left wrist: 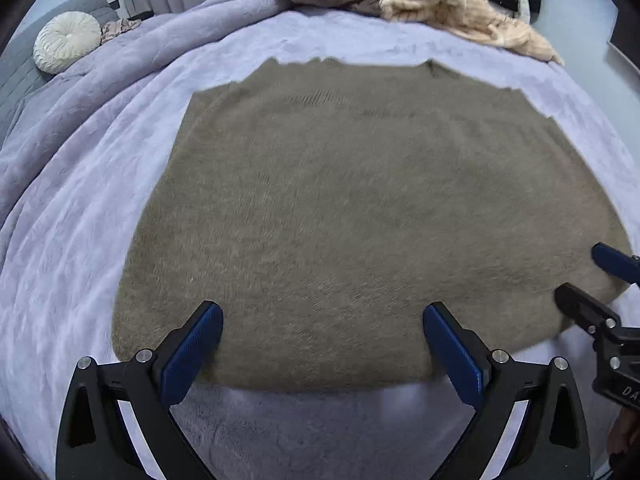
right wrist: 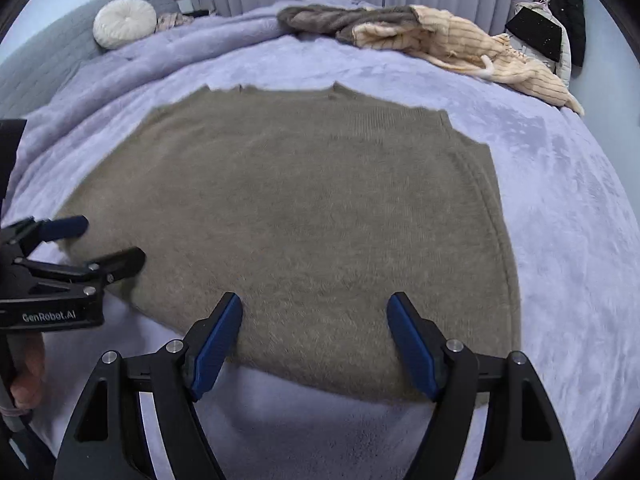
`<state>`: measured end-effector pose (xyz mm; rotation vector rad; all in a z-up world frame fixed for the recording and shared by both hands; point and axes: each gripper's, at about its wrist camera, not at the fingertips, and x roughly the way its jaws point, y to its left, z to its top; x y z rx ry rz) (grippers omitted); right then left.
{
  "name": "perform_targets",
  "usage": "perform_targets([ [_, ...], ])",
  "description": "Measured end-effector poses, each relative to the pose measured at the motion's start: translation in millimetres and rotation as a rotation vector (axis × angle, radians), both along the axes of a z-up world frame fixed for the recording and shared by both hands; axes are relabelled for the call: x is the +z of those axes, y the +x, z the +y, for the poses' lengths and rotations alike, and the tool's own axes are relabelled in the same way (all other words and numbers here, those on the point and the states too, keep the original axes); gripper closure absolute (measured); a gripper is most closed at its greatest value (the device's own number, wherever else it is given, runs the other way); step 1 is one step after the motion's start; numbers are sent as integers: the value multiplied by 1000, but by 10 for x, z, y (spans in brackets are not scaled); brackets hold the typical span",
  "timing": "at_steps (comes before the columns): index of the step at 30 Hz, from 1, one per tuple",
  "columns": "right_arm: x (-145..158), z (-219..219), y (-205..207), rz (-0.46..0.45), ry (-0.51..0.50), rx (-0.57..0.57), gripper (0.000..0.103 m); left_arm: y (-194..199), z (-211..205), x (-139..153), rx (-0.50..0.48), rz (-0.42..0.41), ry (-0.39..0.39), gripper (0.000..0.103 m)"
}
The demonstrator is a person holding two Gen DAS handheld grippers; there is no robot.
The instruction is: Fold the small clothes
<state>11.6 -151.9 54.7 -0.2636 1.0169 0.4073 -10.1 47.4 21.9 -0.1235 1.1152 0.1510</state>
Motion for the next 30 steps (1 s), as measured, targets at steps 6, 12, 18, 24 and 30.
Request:
perform_targets([
  [6, 71, -559, -104, 14, 63, -103, 24, -516, 400, 158, 79, -50, -99, 1],
  [12, 298, -588, -427, -27, 104, -94, 23, -784, 1177, -8, 297, -87, -417, 1],
  [18, 166, -303, -587, 36, 120, -33, 23, -601, 1228, -119, 256, -124, -568, 1],
  [24, 128, -70, -646, 52, 94, 11, 23, -195, 1043, -226, 242, -104, -552, 1],
  [30, 185, 55, -530, 75, 95, 24, 23, -154, 1020, -145, 193, -154, -548, 57],
])
